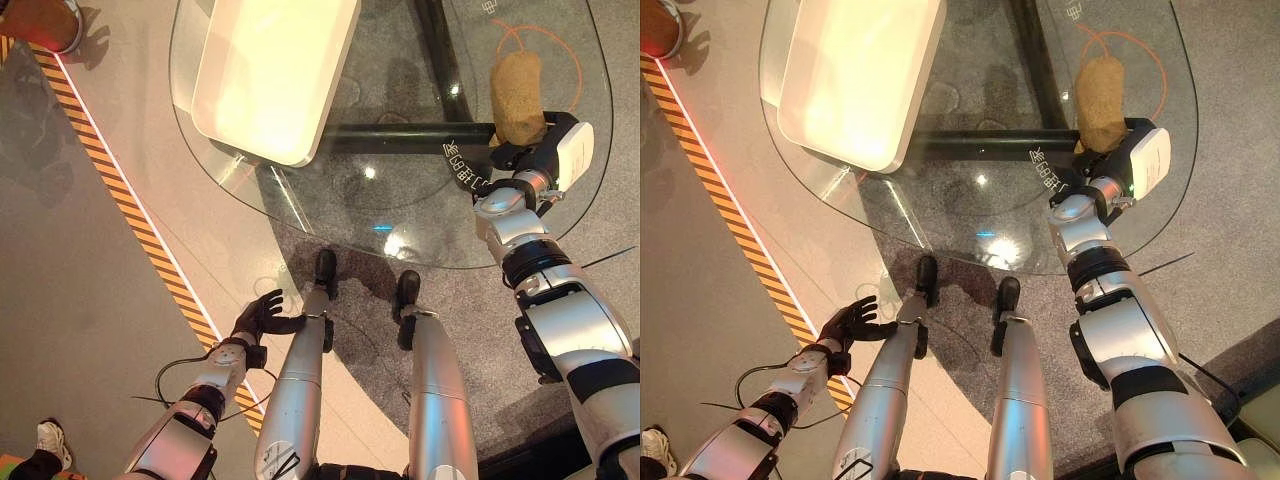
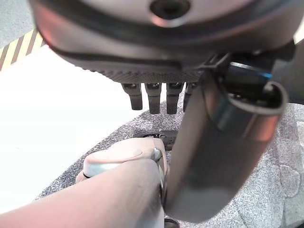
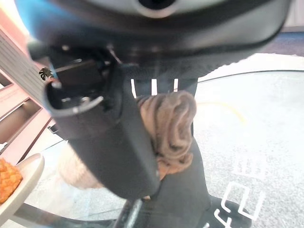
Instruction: Wipe the table with a cloth and put it in the basket.
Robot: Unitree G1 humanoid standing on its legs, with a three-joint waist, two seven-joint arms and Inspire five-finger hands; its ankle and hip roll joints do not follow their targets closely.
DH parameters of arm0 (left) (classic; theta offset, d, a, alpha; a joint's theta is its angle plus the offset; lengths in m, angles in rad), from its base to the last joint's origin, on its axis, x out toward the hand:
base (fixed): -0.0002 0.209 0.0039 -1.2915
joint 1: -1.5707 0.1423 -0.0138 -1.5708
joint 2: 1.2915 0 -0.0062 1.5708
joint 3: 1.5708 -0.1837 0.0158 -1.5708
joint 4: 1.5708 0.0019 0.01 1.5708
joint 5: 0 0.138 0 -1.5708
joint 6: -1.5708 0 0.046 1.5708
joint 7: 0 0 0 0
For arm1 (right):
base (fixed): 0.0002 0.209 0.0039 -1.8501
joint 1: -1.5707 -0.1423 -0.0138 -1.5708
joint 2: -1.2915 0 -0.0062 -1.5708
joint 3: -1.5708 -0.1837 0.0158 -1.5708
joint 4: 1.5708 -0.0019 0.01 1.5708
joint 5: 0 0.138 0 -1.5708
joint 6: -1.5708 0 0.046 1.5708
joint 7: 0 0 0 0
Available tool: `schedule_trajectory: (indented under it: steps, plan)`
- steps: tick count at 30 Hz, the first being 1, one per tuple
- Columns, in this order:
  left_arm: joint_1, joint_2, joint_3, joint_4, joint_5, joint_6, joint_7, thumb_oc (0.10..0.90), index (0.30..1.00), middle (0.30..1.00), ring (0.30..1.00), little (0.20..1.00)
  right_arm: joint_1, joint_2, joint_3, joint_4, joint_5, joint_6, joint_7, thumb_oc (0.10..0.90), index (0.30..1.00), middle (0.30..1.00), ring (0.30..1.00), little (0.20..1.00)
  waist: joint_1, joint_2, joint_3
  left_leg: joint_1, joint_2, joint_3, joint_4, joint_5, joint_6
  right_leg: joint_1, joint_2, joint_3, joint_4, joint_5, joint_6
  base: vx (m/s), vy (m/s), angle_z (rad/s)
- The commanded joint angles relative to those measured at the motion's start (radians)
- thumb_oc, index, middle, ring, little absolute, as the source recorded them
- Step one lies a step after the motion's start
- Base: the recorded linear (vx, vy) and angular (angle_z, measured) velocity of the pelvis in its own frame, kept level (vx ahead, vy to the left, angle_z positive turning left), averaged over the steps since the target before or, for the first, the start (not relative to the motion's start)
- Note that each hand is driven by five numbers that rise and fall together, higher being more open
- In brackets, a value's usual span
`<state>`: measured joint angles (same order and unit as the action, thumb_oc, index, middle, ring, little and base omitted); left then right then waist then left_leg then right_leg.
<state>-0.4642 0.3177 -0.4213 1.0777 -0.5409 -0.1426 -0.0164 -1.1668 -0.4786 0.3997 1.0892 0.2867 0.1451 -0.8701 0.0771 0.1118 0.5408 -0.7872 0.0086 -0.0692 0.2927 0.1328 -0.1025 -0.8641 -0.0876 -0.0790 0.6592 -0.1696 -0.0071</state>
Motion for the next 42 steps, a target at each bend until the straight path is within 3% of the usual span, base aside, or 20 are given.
schedule_trajectory:
  steps: [1,21,42]
  plan:
    - [0.038,-0.019,-0.001,0.005,-0.029,-0.019,-0.002,0.800,0.900,0.900,0.900,0.900,-0.064,-0.076,0.050,-0.033,-0.029,-0.041,-0.047,0.100,0.300,0.300,0.300,0.200,-0.006,0.033,-0.021,0.003,-0.069,0.060,0.149,-0.152,0.089,0.032,0.044,-0.021,-0.122,0.080,0.007,0.00,0.000,0.00]
    - [0.036,-0.013,-0.003,-0.008,-0.027,-0.016,0.000,0.800,0.900,0.900,0.900,0.900,-0.081,-0.059,0.136,-0.106,-0.138,-0.026,0.060,0.100,0.300,0.300,0.300,0.200,-0.001,0.026,-0.021,0.005,-0.071,0.057,0.137,-0.143,0.088,0.037,0.044,-0.026,-0.140,0.091,0.009,0.00,0.000,0.00]
    - [0.041,-0.043,-0.003,-0.034,-0.008,-0.023,0.020,0.800,0.900,0.900,0.900,0.900,-0.039,0.061,0.304,-0.309,-0.353,0.004,0.239,0.100,0.300,0.300,0.300,0.200,0.005,0.033,-0.021,0.006,-0.083,0.061,0.118,-0.127,0.084,0.035,0.043,-0.031,-0.155,0.093,0.002,0.00,0.000,0.00]
